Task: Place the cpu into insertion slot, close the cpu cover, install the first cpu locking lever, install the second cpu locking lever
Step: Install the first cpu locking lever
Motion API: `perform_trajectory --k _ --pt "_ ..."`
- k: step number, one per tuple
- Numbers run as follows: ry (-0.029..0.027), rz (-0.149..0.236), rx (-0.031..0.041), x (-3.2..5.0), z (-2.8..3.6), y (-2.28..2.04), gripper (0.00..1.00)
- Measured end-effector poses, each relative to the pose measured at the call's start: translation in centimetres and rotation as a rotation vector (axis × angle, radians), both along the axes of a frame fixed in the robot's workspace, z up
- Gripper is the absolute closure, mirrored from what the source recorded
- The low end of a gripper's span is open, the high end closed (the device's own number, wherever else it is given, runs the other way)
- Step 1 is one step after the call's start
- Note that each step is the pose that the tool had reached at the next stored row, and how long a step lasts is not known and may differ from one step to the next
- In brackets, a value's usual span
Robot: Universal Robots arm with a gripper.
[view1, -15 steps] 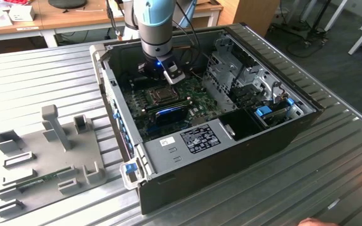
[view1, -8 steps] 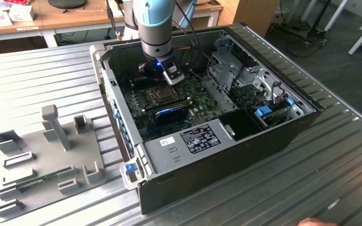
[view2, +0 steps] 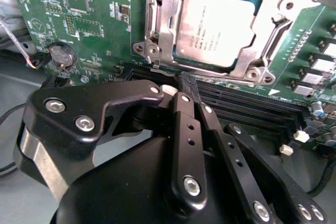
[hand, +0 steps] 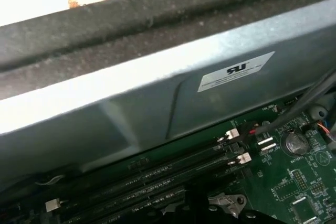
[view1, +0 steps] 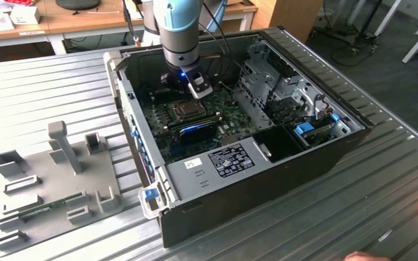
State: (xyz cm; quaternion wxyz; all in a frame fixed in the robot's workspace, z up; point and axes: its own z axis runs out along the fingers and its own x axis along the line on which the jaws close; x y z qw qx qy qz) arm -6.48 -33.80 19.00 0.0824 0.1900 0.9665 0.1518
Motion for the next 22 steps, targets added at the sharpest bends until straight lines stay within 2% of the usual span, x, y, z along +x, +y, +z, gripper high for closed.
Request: perform_trajectory --k 22 --pt "0.0001 -0.007 -0.0002 0.02 0.16 0.02 0.89"
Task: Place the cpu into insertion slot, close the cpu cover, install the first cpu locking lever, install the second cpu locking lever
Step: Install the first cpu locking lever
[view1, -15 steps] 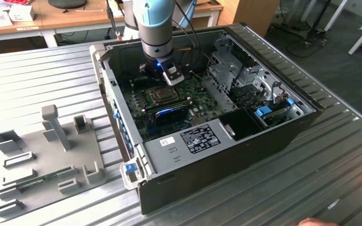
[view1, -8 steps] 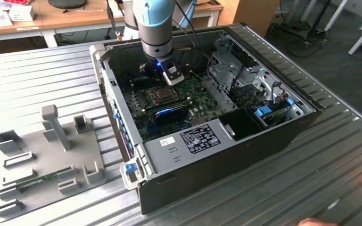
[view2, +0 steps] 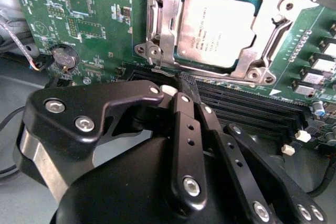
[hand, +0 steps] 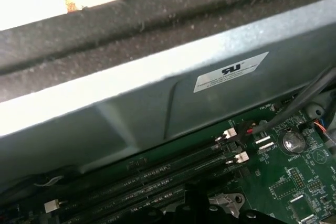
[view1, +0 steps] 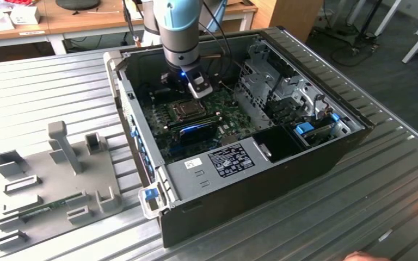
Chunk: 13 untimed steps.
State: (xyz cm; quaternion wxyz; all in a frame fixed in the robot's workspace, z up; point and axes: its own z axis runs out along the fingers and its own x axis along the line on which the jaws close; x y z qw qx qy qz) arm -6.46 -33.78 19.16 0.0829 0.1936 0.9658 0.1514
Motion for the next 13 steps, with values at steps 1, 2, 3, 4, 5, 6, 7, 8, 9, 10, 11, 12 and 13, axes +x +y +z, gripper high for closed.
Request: perform_trajectory --k 1,2,3,4,5,6,7,8,9,10,11,12,13 --pt "-0.0001 0.000 0.0002 0.00 0.06 0.04 0.89" --pt "-0.0001 0.000 0.0002 0.00 0.14 0.07 0.89" --pt "0.0000 0.000 0.0001 0.00 0.23 0.10 0.89" --pt "-0.0001 0.000 0.0001 0.00 0.31 0.14 0.89" --pt "-0.0001 0.000 0.0001 0.00 0.38 0.19 0.89" --pt "-0.0002 0.000 0.0001 0.01 0.43 0.25 0.89" --pt "-0.0003 0.000 0.0000 0.00 0.47 0.31 0.89" --pt "-0.0004 0.000 -0.0001 0.00 0.49 0.38 0.89" --pt "-0.0004 0.000 0.0000 -0.01 0.49 0.43 0.89" --pt "-0.0005 0.000 0.0000 -0.04 0.49 0.48 0.89" --pt "-0.0005 -0.001 0.0002 -0.05 0.48 0.50 0.89" --pt "-0.0005 -0.003 0.0001 -0.05 0.48 0.54 0.89" --pt "-0.0005 -0.006 0.0000 -0.05 0.49 0.59 0.89"
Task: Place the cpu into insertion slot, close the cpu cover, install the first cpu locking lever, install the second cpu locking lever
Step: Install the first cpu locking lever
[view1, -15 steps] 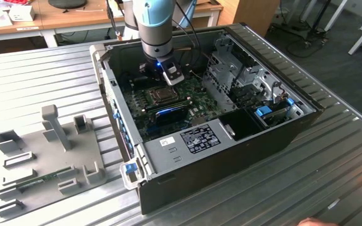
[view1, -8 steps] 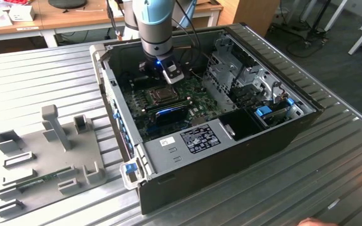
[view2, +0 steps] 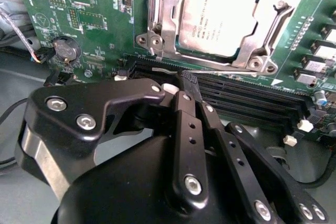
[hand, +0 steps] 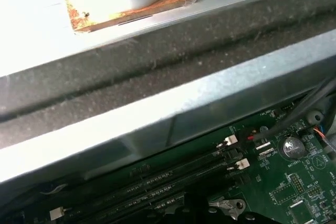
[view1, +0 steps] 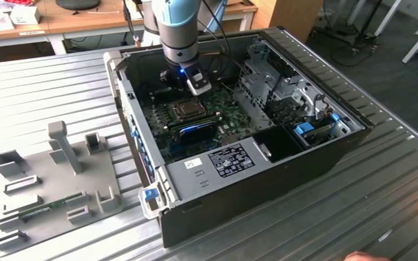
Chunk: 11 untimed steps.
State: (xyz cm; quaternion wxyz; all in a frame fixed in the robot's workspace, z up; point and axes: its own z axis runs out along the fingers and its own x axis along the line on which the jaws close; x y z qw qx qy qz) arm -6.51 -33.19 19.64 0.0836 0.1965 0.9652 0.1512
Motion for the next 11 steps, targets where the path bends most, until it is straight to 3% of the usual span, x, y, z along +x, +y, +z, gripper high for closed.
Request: perform_trajectory --k 11 --pt "0.0000 -0.040 -0.0014 0.00 -0.13 0.04 0.89"
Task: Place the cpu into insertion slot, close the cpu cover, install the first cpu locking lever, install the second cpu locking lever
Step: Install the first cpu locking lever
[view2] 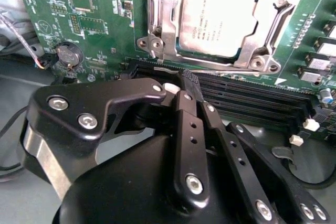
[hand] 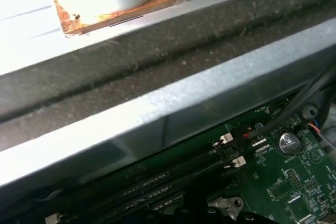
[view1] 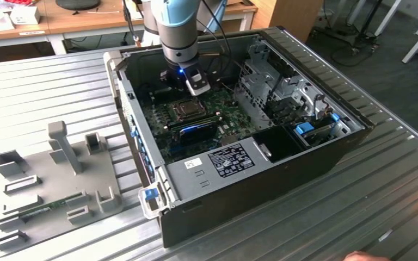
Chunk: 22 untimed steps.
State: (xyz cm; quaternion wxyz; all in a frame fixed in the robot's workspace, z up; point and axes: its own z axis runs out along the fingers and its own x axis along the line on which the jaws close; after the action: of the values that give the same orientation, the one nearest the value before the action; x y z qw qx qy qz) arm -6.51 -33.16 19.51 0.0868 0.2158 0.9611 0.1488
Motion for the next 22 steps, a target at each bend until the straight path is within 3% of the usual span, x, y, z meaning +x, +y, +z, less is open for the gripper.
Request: perform_trajectory --k 22 --pt "-0.0001 -0.013 -0.0007 0.02 -0.37 -0.05 0.89"
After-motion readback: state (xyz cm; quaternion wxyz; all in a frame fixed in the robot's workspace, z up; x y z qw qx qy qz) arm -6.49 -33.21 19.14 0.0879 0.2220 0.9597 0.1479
